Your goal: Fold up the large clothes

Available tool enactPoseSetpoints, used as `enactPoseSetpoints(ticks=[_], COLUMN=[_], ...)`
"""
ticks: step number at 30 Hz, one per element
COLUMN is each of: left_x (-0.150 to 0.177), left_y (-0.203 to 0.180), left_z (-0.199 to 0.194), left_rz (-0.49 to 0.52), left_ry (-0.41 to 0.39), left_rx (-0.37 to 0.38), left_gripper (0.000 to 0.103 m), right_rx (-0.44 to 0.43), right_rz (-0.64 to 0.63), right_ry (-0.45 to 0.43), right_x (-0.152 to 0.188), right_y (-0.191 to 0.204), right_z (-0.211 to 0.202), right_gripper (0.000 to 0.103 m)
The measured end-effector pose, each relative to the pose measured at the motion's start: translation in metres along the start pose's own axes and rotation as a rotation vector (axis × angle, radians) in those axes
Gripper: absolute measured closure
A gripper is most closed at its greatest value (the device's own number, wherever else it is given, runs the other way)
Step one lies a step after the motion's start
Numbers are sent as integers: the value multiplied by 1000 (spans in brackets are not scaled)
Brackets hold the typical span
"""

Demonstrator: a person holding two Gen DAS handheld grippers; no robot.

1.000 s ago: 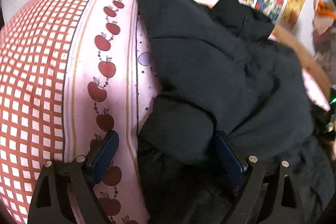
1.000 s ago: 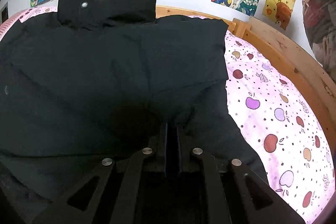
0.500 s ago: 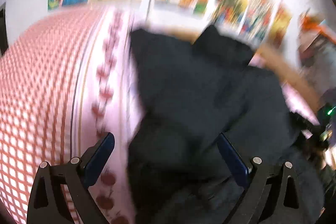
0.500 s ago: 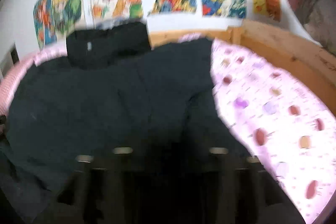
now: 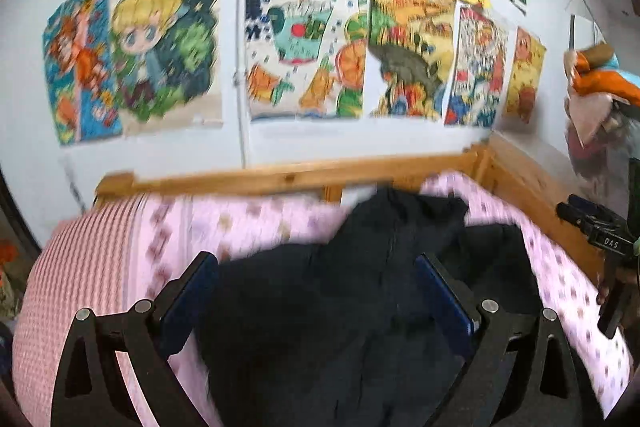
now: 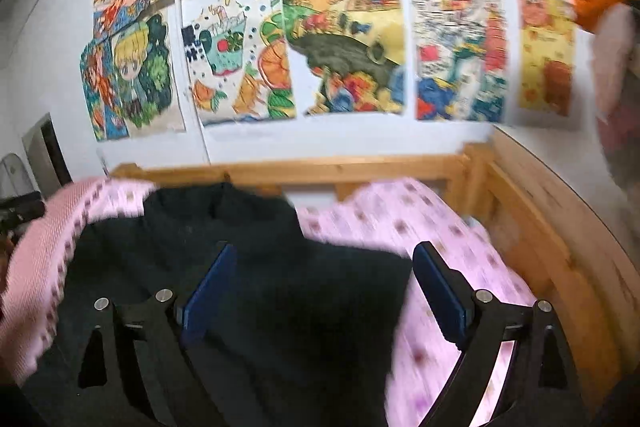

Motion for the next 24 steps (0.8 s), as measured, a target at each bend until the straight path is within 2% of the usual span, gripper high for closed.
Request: enactPoseSetpoints(ticks=[3, 7, 9, 12, 16, 17, 18, 19, 21, 24], left_x=[-8, 2, 5, 6, 12, 18, 21, 24, 25, 25], left_y=[-7, -20, -23, -20, -19, -21, -23, -26, -27, -22], left_z=[40, 97, 120, 149, 178, 184, 187, 188, 181, 167], left_rz=[-5, 23, 15, -17, -59, -61, -61, -57, -55, -37], left_ry=[-11, 22, 23, 44, 94, 114, 122, 125, 79, 30], left_rx=[30, 83, 108, 148, 198, 210, 229, 254, 266, 215], left_gripper=[4, 4, 6, 20, 47, 61, 70, 85, 92, 95], right_rx=[-20, -30, -72, -95, -78, -80, -84, -77, -82, -130], right_rz=[-29, -96, -143, -243, -368, -373, -374, -380, -368, -317], right_ry=[43, 89, 119, 178, 218, 228, 234, 234, 206, 112], right_x=[-9, -5, -1, 10, 21, 22, 23, 24, 26, 26], right_y=[20, 46, 63, 90, 113, 117, 117, 120, 124, 126], right_z=[44, 91, 113, 145, 170, 175, 176, 179, 176, 158], right_gripper=[16, 17, 32, 38, 42, 51, 67, 74, 97, 100])
Point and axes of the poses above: each gripper's, at about its wrist camera, not at the fingertips, and z roughly the way its jaws point, y to its left, x to its underside, the point moved 8 cm from there along z, roughly the way its jaws point, and after that the axes turned 3 degrees about -y, right-handed, at the moved point
